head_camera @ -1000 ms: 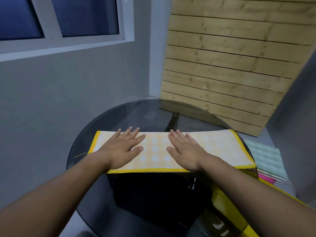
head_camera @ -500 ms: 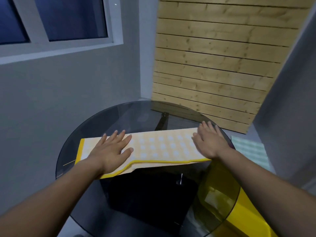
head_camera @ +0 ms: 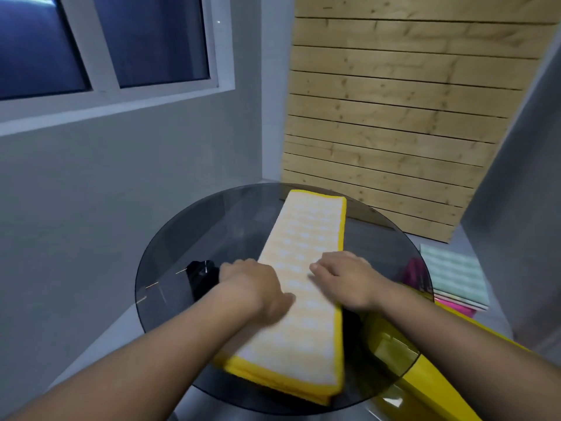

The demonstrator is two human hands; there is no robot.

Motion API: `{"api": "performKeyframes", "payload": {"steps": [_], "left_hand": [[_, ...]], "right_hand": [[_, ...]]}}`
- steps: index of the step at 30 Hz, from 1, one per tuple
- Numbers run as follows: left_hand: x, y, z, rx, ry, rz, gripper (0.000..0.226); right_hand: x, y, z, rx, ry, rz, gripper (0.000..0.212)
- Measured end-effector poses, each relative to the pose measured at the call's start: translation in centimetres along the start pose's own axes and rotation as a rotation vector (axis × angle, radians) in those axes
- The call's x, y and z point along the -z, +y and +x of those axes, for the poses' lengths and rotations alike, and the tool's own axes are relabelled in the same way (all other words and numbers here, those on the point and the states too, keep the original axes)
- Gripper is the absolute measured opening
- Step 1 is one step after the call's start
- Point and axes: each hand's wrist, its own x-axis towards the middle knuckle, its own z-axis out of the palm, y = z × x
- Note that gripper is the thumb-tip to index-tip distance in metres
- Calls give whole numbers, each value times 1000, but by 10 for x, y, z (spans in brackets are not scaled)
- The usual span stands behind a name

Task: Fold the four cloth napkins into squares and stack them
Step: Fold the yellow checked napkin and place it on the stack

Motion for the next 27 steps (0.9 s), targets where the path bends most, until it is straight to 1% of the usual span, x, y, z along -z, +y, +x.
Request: {"api": "performKeyframes", "payload": {"steps": [1, 3, 5, 6, 7, 9, 12, 15, 17, 19, 20, 22, 23, 25, 27], "left_hand": [[-2, 3, -7, -69, 41, 22, 70], [-12, 4, -13, -248, 187, 7, 57], [-26, 1, -14, -491, 308, -146, 40], [-32, -2, -13, -593, 318, -227, 34], [-38, -5, -11, -654, 304, -289, 34], [-48, -13, -6, -665, 259, -340, 45], [-60, -21, -1, -607, 235, -310, 63], [-63, -20, 1, -591, 234, -290, 65], [-63, -18, 0, -585, 226, -280, 65], [-61, -18, -4, -589, 229, -316, 63], [-59, -18, -7, -616, 259, -347, 58], [-56, -20, -17, -704, 369, -382, 42], [-55, -20, -24, -738, 393, -401, 33], [-56, -20, -37, -765, 320, -492, 23], [-63, -19, -47, -763, 219, -555, 28]], "right_hand": [[0, 7, 0, -14, 7, -52, 45], [-3, 20, 0, -31, -1, -77, 40], [-7, 30, -1, -22, -37, -33, 43], [-8, 33, -1, -9, -56, -21, 48], [-9, 35, 0, 5, -63, -14, 50], [-11, 39, 3, 27, -56, 19, 52], [-12, 37, 2, 62, 7, 96, 48], [-6, 25, -8, 141, 66, 96, 30], [-1, 13, -23, 205, 45, 77, 20], [1, 2, -44, 278, -30, 75, 23], [-1, -1, -55, 310, -68, 66, 26], [-7, -3, -75, 344, -130, 53, 30], [-10, -3, -83, 348, -154, 64, 32], [-15, 0, -94, 355, -185, 99, 36], [-19, 2, -102, 365, -192, 117, 40]]}}
